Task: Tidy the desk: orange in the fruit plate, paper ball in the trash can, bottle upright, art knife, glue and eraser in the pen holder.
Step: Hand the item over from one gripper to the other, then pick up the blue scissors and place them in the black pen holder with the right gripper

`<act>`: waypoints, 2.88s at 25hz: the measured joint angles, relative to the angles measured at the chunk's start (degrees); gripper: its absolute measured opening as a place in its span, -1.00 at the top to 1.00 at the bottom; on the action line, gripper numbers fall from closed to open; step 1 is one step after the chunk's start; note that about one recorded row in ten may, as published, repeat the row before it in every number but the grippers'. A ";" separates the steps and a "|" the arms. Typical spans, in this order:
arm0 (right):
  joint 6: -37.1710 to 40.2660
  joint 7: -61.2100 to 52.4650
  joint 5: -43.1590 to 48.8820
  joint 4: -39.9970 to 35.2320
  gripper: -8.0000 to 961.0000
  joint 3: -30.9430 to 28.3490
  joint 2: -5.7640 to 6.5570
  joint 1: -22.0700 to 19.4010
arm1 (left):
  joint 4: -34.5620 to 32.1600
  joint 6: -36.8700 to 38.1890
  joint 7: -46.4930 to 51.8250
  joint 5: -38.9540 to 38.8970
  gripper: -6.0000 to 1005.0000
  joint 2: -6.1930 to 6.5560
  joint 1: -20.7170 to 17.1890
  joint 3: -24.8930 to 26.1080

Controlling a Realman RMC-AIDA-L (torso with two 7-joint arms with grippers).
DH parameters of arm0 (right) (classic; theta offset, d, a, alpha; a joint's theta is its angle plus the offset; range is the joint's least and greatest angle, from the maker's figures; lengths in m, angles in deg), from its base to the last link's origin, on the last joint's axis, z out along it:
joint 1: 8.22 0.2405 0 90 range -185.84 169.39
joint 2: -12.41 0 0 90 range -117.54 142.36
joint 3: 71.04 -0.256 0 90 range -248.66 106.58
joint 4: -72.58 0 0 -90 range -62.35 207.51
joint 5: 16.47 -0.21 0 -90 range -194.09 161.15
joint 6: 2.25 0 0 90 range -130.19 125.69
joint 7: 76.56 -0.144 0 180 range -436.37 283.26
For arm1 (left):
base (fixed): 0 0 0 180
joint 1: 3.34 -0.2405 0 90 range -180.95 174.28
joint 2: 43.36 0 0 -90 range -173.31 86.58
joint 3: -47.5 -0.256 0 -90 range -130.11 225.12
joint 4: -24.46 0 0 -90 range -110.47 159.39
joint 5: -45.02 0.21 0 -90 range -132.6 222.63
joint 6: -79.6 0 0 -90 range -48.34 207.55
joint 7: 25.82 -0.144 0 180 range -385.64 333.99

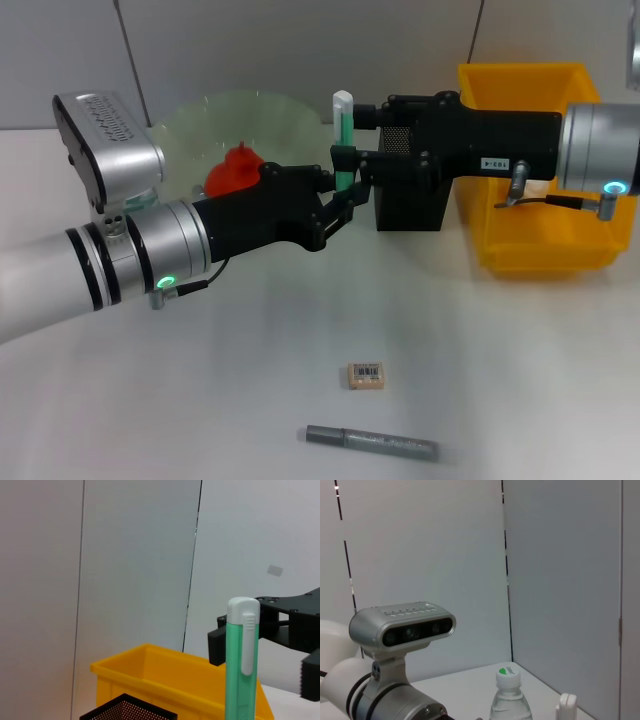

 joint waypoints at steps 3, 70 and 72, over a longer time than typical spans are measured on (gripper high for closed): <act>-0.71 0.02 0.01 0.02 -0.38 0.67 0.02 0.04 | 0.02 -0.02 -0.02 0.00 0.59 0.01 0.00 0.00; -2.90 -1.32 -2.77 -4.98 0.67 2.42 0.37 -4.42 | -7.19 18.83 4.97 5.90 -0.63 3.74 -14.60 12.30; -2.88 -2.32 -2.38 -6.29 0.67 2.40 0.43 -4.76 | -8.15 19.97 5.10 5.92 -0.63 4.33 -16.32 12.84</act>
